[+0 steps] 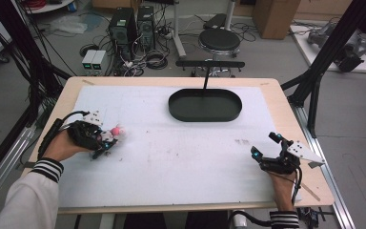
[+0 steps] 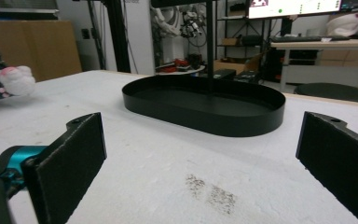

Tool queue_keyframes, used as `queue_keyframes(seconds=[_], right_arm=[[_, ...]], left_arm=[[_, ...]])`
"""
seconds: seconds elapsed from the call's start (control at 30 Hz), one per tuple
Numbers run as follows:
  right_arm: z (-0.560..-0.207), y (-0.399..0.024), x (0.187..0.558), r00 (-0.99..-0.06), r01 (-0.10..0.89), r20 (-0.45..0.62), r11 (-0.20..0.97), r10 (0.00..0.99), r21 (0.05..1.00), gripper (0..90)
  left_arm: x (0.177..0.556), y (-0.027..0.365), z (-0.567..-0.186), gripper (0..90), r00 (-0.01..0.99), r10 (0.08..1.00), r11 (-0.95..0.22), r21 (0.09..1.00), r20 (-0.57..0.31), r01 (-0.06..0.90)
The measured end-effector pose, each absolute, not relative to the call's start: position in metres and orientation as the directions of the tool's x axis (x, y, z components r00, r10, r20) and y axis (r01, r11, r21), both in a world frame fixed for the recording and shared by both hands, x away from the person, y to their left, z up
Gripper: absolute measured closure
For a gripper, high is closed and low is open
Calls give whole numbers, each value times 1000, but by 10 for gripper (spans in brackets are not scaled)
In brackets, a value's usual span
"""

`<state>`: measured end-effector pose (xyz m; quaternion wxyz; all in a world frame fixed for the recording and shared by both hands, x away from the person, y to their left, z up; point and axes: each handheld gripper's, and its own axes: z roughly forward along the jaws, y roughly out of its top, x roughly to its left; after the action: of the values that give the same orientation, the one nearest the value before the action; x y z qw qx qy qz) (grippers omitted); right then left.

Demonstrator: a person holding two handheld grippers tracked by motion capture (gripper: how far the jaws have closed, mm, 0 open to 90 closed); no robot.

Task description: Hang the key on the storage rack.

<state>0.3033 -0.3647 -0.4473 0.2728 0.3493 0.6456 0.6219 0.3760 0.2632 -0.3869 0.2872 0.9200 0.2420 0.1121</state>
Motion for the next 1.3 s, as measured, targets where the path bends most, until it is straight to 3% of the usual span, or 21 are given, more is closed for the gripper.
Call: queue_keyframes(seconds=[0.27,0.67,0.83,1.3], right_arm=[[-433,-360,308,-665,121,77,5,743,993,5],[-381,-342,320,-800,117,42,87,598,989,5],[-359,-317,329,-855,101,-16,196,519,975,5],[-322,-263,354,-922,79,-45,302,384,950,5]], left_arm=[[377,248,-361,499,892,447,-722,617,67,315],[374,210,-335,497,948,312,-728,658,68,192],[374,192,-330,497,961,272,-711,685,58,160],[374,153,-320,497,981,179,-729,680,76,80]])
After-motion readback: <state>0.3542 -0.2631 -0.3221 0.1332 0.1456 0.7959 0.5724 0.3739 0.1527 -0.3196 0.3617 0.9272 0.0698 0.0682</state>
